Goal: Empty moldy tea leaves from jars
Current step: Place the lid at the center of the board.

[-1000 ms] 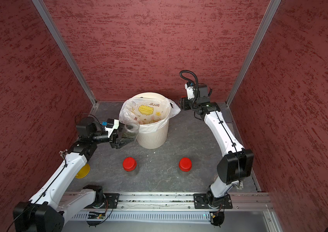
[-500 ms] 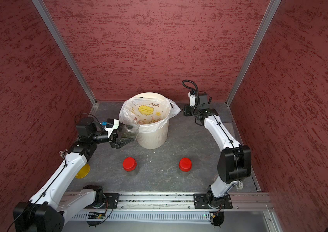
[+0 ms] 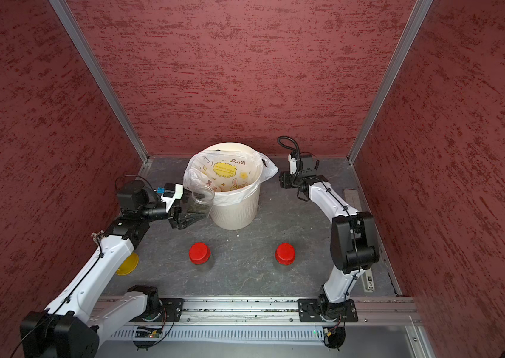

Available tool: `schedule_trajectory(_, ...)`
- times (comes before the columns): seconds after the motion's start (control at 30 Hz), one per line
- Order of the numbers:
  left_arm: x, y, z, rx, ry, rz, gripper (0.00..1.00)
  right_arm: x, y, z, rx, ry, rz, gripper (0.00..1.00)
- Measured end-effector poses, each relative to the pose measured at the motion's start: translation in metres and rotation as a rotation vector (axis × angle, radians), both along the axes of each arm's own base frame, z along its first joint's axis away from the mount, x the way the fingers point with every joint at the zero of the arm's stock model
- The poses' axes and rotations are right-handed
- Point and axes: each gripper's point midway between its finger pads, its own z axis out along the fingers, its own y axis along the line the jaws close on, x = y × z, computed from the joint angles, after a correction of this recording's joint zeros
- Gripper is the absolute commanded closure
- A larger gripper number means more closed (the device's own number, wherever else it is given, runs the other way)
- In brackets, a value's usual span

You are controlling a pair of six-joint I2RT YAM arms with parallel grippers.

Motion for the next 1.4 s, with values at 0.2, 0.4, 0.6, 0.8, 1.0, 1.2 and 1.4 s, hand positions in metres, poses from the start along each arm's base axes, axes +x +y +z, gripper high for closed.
schedule_trajectory(0.2,0.000,0.000,0.000,0.000,0.000,0.000,0.34,0.000,-0.001,-0.029,-0.001,0.048,-0.012,0.66)
schedule_trajectory(0.4,0.000,0.000,0.000,0.000,0.000,0.000,0.34,0.005,-0.006,-0.047,-0.026,0.066,-0.042,0.66)
schedule_trajectory(0.6,0.000,0.000,0.000,0.000,0.000,0.001,0.34,0.007,-0.013,-0.067,-0.061,0.098,-0.073,0.66)
schedule_trajectory(0.8,0.000,0.000,0.000,0.000,0.000,0.002,0.35,0.006,-0.016,-0.092,-0.080,0.147,-0.086,0.64)
schedule_trajectory(1.0,0.002,0.002,0.000,0.000,0.000,0.008,0.34,0.011,-0.015,-0.115,-0.087,0.194,-0.088,0.64)
schedule_trajectory(1.2,0.002,0.003,0.000,0.000,0.000,0.012,0.34,0.016,-0.014,-0.119,-0.088,0.205,-0.090,0.62)
schedule_trajectory(1.4,0.002,0.003,0.000,0.000,0.000,0.012,0.34,0.016,-0.015,-0.120,-0.090,0.209,-0.091,0.56)
